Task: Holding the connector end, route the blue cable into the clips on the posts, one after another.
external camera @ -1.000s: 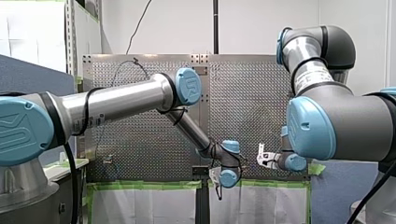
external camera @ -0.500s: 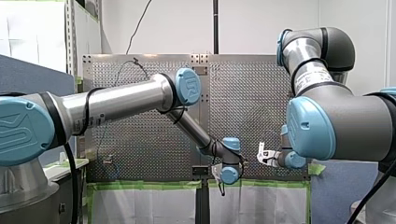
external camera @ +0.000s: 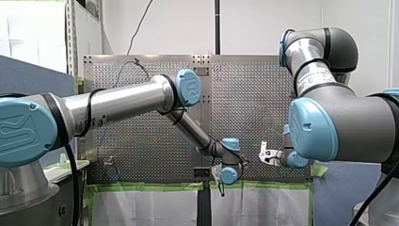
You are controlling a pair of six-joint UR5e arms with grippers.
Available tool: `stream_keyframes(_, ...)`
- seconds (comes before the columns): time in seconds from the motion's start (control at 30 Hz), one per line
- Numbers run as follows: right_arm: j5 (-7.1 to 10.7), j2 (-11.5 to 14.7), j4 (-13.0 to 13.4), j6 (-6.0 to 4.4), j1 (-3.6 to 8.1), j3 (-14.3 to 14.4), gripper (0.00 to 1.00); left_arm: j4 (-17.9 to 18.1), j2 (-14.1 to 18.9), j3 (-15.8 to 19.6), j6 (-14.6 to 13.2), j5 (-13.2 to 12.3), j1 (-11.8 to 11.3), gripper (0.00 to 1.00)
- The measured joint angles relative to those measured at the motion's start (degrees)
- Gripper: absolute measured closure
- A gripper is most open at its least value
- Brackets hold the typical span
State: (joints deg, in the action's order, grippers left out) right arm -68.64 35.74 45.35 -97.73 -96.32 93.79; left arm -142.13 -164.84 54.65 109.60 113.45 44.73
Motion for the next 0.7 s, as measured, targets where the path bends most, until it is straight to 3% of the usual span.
stream_keyframes(0.7, 0.78, 0.0, -0.7, -0.53, 0.17, -1.2, 1.00, -0.2, 0.0, -0.5, 0.0, -2.2, 0.4, 0.95)
